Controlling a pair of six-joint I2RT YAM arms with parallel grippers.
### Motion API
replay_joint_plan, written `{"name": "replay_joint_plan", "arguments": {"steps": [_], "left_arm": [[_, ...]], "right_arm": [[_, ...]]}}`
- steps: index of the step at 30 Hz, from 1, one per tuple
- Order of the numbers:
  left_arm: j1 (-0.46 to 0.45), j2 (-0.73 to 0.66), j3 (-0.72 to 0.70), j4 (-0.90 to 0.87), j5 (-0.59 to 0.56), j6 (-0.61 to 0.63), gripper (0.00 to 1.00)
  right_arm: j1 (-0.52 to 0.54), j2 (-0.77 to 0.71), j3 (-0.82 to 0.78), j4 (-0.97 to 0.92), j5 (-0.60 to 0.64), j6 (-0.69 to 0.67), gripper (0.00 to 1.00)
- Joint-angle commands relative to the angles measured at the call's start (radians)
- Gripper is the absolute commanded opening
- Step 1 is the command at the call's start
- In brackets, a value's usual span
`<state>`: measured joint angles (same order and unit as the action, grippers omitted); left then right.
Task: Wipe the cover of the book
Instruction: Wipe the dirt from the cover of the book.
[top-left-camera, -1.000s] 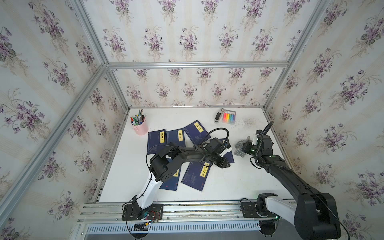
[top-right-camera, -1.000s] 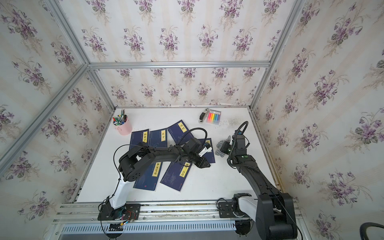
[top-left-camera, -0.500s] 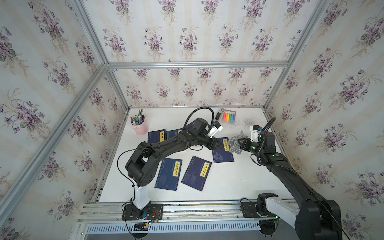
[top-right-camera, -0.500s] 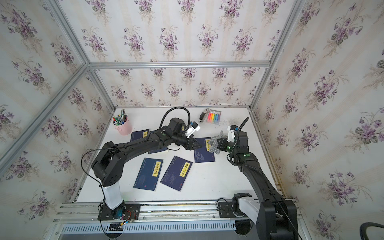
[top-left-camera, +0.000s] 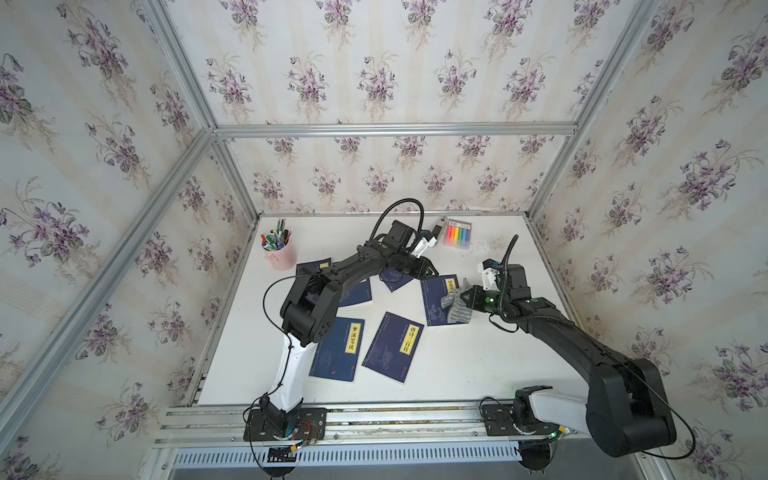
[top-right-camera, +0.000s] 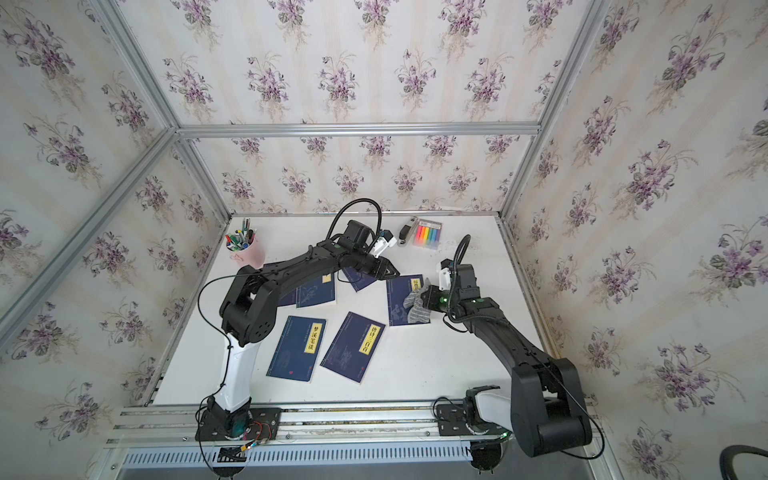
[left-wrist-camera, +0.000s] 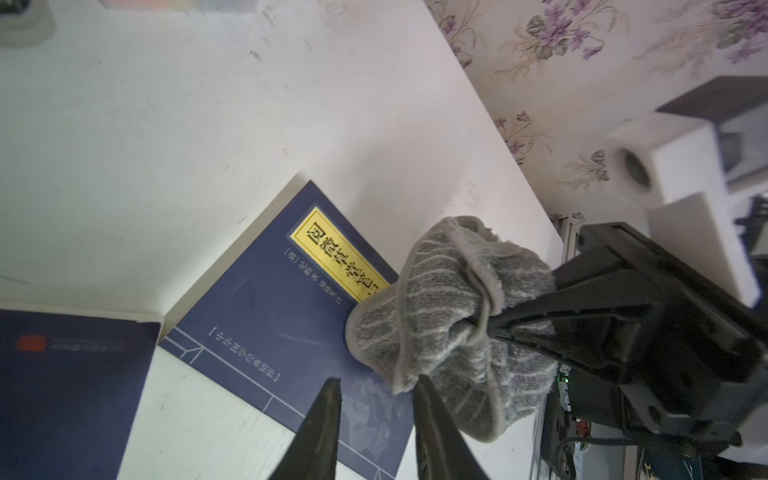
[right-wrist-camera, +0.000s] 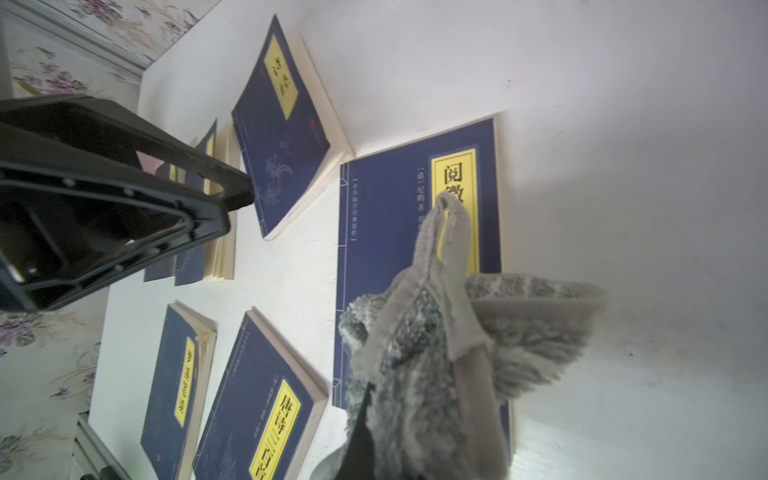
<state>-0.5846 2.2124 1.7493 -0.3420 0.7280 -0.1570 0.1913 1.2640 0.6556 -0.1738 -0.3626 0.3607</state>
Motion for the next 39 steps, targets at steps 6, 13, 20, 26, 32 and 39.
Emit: {"name": "replay_joint_plan", "arguments": {"steps": [6, 13, 20, 26, 32, 39], "left_arm": [[0.009, 0.088, 0.03, -0.037, 0.005, -0.016, 0.31], [0.038, 0.149, 0.047, -0.063, -0.03, -0.035, 0.31], [0.046, 0.17, 0.058, -0.078, -0.029, -0.03, 0.3], [0.052, 0.183, 0.064, -0.078, -0.008, -0.038, 0.3], [0.054, 0.189, 0.065, -0.077, -0.002, -0.044, 0.3], [0.055, 0.197, 0.07, -0.074, 0.006, -0.051, 0.3]], "right_arm": [[0.031, 0.12, 0.072, -0.025, 0.113, -0.02, 0.0], [0.112, 0.308, 0.209, -0.039, 0.216, -0.024, 0.05], [0.148, 0.445, 0.279, 0.0, 0.288, -0.024, 0.25], [0.184, 0.478, 0.3, -0.001, 0.326, -0.033, 0.38], [0.212, 0.431, 0.272, -0.001, 0.374, -0.04, 0.38], [0.218, 0.209, 0.223, 0.037, 0.332, -0.091, 0.66]]}}
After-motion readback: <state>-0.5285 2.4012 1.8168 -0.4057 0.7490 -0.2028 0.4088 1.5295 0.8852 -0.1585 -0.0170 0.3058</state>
